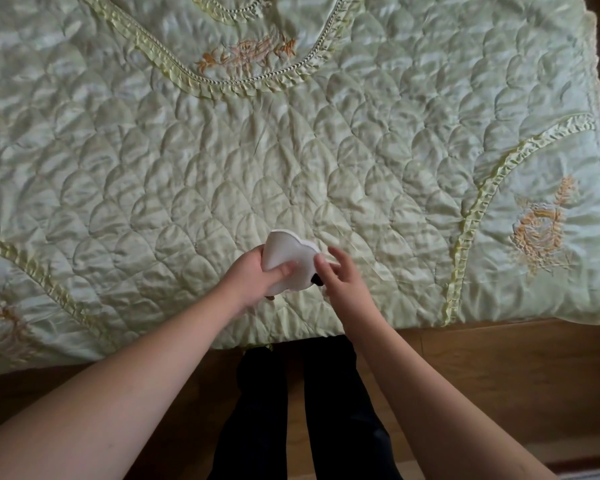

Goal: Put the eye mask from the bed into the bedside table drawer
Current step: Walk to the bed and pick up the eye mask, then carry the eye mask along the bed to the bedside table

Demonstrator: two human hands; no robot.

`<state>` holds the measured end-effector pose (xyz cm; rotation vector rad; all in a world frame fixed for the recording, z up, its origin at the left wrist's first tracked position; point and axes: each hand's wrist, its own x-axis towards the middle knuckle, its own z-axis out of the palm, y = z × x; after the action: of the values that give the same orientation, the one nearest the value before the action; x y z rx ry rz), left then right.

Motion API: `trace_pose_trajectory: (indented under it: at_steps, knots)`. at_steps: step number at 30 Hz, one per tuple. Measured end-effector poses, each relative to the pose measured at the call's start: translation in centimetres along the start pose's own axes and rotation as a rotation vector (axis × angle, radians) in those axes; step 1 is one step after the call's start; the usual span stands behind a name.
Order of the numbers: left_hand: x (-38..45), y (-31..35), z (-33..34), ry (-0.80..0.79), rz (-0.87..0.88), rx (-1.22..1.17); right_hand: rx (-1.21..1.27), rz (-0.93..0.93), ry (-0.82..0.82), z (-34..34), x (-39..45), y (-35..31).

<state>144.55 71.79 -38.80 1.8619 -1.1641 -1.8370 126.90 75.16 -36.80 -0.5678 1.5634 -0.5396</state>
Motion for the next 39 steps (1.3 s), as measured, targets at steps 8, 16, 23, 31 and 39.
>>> trace_pose_trajectory:
  at_steps: [8, 16, 23, 31, 39]
  knots:
    - [-0.2, 2.0, 1.4, 0.067, 0.074, 0.244, 0.041, -0.078, -0.038, -0.2, -0.1, -0.9]
    - [-0.4, 3.7, 0.7, -0.03, 0.389, 0.369, -0.147, -0.399, -0.004, -2.5, -1.4, -4.0]
    - [-3.3, 5.0, 0.0, 0.039, 0.423, 0.564, -0.664, -0.789, 0.021, -4.8, -5.1, -7.2]
    - [-10.0, 10.2, -0.9, 0.283, 0.53, 0.66, -1.017, -1.315, 0.169, -7.7, -8.9, -10.1]
    - [-18.9, 18.3, -2.4, 0.523, 0.758, 1.107, -1.154, -1.338, 0.314, -8.0, -14.6, -13.8]
